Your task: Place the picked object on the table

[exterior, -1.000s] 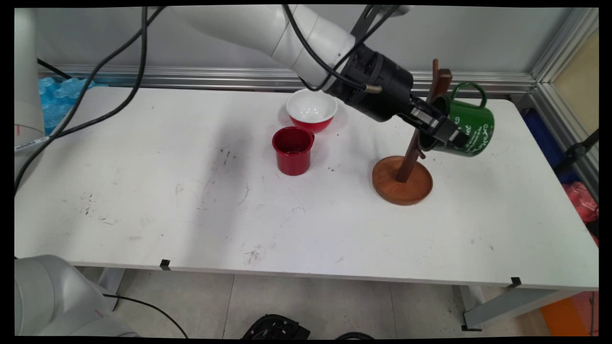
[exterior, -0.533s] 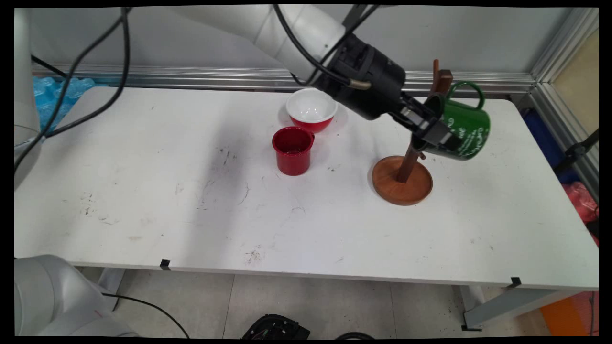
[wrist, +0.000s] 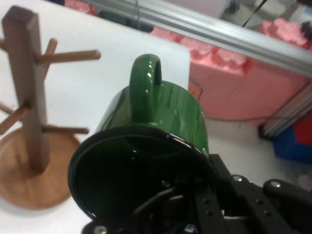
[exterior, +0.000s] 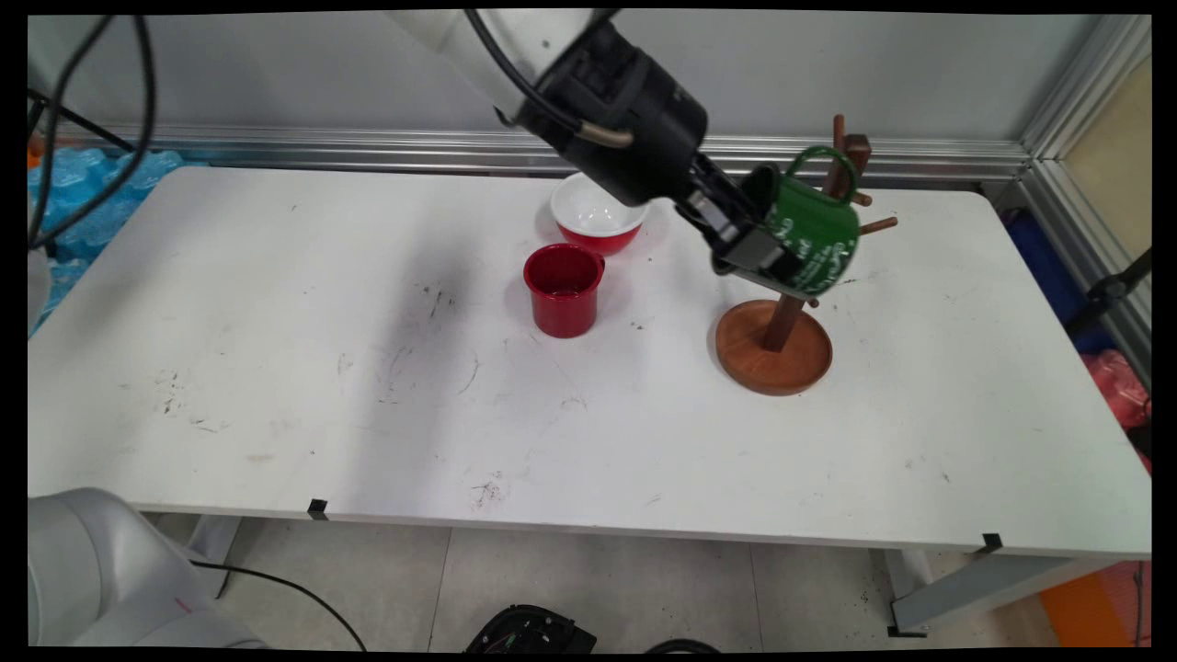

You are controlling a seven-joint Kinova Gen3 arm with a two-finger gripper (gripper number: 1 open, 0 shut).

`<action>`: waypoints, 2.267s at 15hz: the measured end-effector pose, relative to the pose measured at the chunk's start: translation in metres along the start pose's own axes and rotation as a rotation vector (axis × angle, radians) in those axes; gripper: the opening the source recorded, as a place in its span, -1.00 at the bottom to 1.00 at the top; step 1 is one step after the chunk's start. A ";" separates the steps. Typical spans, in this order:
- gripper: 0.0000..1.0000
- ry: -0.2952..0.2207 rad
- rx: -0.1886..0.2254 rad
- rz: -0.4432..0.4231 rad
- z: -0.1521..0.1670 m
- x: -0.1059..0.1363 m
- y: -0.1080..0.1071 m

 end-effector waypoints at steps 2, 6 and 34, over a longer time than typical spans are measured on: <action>-1.00 -0.035 0.037 0.028 -0.009 0.002 0.007; -1.00 -0.123 0.130 0.084 -0.019 0.007 0.019; -1.00 -0.834 0.552 -0.007 0.104 -0.060 0.028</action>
